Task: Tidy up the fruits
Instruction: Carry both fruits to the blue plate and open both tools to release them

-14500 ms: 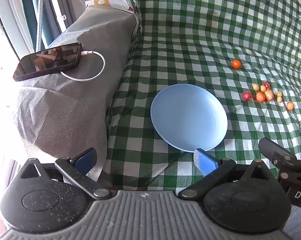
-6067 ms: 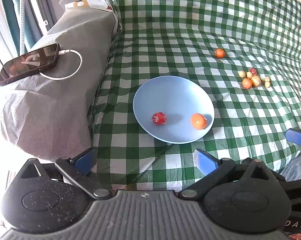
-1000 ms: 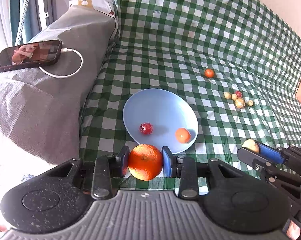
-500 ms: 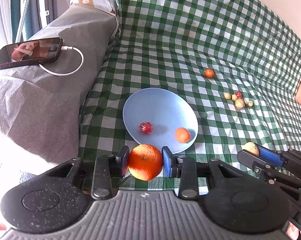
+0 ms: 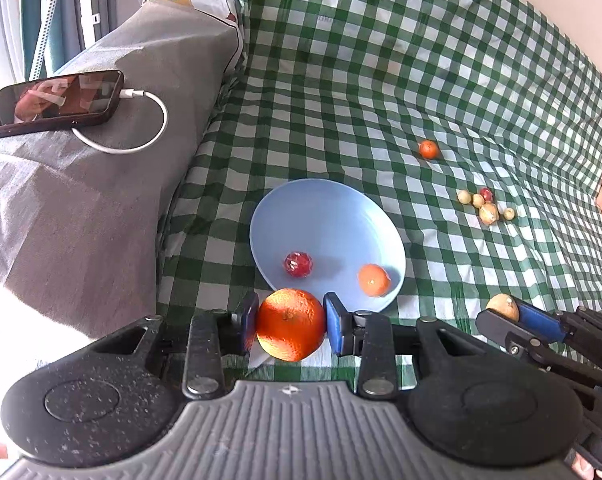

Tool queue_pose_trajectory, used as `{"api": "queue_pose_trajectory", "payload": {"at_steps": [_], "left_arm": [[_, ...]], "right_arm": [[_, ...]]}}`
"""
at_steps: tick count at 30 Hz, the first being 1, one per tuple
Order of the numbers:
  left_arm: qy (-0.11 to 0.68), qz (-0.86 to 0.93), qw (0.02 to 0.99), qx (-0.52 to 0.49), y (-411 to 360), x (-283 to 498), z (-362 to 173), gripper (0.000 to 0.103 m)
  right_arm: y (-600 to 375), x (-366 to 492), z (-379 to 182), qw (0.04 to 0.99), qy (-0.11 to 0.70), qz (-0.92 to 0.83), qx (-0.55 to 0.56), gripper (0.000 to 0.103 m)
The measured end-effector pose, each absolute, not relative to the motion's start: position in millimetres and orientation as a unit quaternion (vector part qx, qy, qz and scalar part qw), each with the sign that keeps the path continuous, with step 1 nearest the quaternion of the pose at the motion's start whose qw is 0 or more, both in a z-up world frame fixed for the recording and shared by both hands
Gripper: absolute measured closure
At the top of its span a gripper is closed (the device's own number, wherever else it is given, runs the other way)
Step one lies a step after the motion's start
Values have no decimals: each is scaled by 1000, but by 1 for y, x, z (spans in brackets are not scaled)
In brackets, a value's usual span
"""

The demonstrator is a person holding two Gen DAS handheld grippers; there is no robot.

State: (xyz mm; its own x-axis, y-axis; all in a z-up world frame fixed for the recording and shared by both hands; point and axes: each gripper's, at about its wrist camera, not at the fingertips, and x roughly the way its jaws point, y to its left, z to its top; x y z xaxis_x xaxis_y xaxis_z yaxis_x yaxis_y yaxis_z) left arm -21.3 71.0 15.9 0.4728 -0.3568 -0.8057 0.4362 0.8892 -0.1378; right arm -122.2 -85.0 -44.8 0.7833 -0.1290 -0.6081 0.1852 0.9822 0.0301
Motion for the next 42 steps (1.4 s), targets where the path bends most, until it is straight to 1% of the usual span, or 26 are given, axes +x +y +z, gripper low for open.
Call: {"api": "queue_pose_trajectory", "payload": {"at_steps": [13, 29, 38, 40, 41, 42], "left_arm": [[460, -228, 856, 55, 47, 16, 0, 64], [484, -211, 844, 99, 13, 74, -51, 64], [496, -207, 835, 114, -8, 98, -75, 64], [486, -210, 841, 112, -5, 98, -73, 57], [480, -212, 844, 110, -4, 97, -71, 41], [473, -214, 848, 107, -4, 96, -67, 19]], "right_arm": [[-93, -76, -62, 937, 340, -71, 36, 76], [-111, -16, -106, 918, 391, -63, 25, 76], [-123, 17, -130, 911, 408, -63, 13, 76], [-125, 21, -131, 911, 409, -57, 12, 76], [-126, 23, -130, 910, 411, -54, 12, 76], [-126, 24, -129, 910, 412, -50, 11, 75]]}}
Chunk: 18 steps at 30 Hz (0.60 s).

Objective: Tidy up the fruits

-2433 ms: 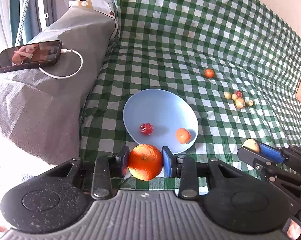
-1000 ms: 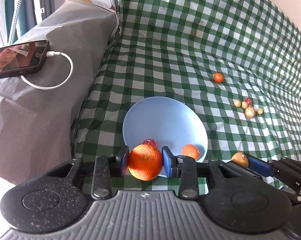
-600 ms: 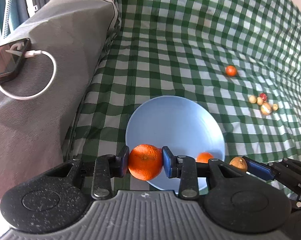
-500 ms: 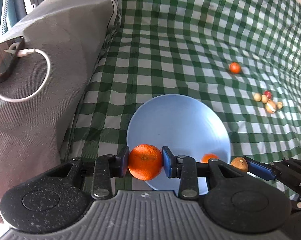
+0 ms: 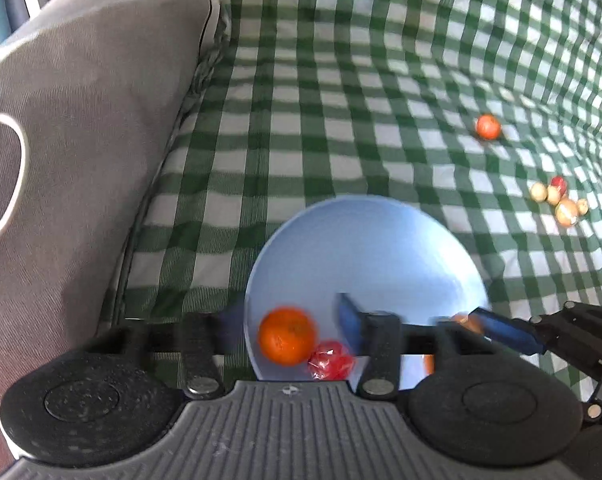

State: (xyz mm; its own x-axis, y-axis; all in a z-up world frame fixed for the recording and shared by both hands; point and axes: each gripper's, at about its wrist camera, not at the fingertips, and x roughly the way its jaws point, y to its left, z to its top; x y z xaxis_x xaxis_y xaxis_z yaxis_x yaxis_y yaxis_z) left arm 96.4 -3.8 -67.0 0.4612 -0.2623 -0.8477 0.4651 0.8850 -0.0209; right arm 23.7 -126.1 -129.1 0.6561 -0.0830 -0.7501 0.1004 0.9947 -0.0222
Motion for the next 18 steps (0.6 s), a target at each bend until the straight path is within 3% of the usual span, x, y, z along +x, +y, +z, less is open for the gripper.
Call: {"api": "queue_pose_trajectory", "payload": {"at_steps": [1, 2, 5, 8, 18], "left_arm": [[465, -214, 853, 104, -3, 95, -63, 10], [458, -212, 857, 102, -2, 93, -58, 1], [457, -221, 856, 101, 4, 86, -47, 0], [462, -212, 854, 109, 13, 70, -38, 0], [505, -186, 831, 138, 45, 7, -23, 0]], "right_arm": [[-126, 23, -127, 910, 411, -48, 7, 71], [-126, 22, -124, 911, 409, -49, 3, 61], [-124, 12, -112, 912, 406, -54, 0, 33], [-119, -8, -98, 912, 408, -51, 7, 19], [-91, -71, -68, 909, 410, -64, 40, 7]]}}
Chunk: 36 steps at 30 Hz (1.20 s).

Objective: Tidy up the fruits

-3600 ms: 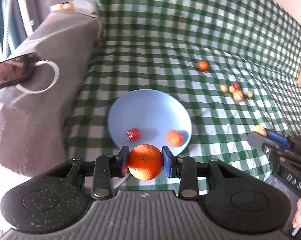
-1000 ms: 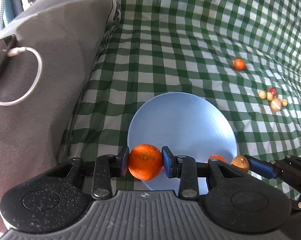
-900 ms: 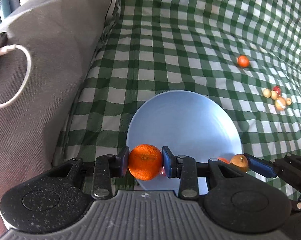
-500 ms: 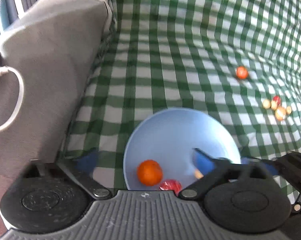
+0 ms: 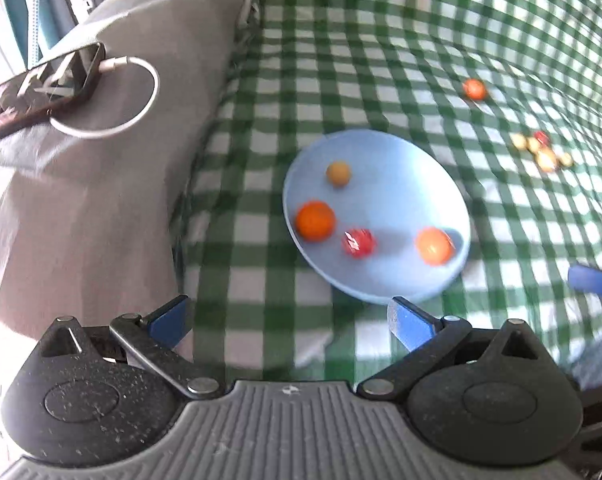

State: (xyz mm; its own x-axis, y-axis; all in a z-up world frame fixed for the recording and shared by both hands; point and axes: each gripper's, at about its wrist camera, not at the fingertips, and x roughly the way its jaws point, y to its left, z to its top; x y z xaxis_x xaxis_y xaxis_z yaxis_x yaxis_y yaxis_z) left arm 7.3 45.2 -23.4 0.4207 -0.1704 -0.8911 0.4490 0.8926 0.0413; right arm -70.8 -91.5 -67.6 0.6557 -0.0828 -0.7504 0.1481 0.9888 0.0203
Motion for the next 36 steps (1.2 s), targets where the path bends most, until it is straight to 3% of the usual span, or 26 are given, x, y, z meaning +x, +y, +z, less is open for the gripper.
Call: {"api": "queue_pose_trajectory", "payload": {"at_steps": [18, 36], "left_arm": [[459, -206, 849, 160, 46, -66, 22, 0], [464, -209, 839, 193, 21, -67, 13, 0]], "right_arm": [[-76, -147, -33, 931, 343, -113, 56, 5], [-90, -156, -37, 931, 335, -123, 85, 4]]}}
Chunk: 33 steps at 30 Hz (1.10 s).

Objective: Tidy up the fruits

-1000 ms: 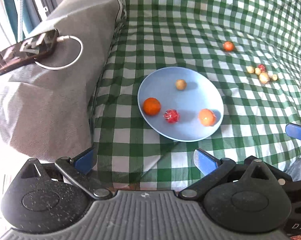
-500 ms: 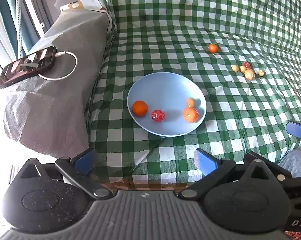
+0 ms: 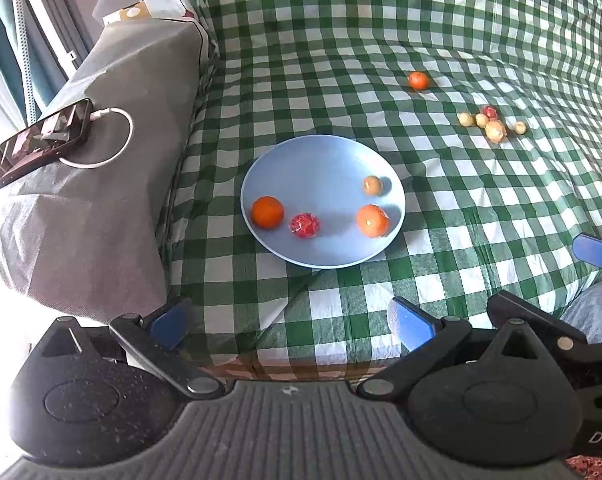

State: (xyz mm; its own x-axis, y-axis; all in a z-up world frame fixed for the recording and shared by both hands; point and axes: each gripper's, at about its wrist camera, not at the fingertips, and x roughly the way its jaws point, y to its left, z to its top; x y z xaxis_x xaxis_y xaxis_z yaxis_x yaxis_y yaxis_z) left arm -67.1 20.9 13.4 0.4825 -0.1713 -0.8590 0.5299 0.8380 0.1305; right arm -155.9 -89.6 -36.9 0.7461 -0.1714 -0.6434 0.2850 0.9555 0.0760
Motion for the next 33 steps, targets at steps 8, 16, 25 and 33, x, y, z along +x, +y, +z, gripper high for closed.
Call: {"api": "queue_pose_trajectory", "payload": {"at_steps": [8, 16, 25, 33], "left_arm": [[476, -212, 825, 220, -6, -55, 0, 0], [479, -226, 812, 245, -65, -31, -13, 0], [435, -281, 815, 260, -175, 23, -48, 0], [404, -352, 798, 277, -297, 73, -105, 0]], "right_arm": [[-123, -157, -45, 925, 329, -149, 114, 4], [-199, -163, -66, 902, 324, -239, 155, 4], [-315, -147, -92, 880, 297, -343, 142, 4], [-428, -92, -140, 872, 297, -372, 110, 4]]}}
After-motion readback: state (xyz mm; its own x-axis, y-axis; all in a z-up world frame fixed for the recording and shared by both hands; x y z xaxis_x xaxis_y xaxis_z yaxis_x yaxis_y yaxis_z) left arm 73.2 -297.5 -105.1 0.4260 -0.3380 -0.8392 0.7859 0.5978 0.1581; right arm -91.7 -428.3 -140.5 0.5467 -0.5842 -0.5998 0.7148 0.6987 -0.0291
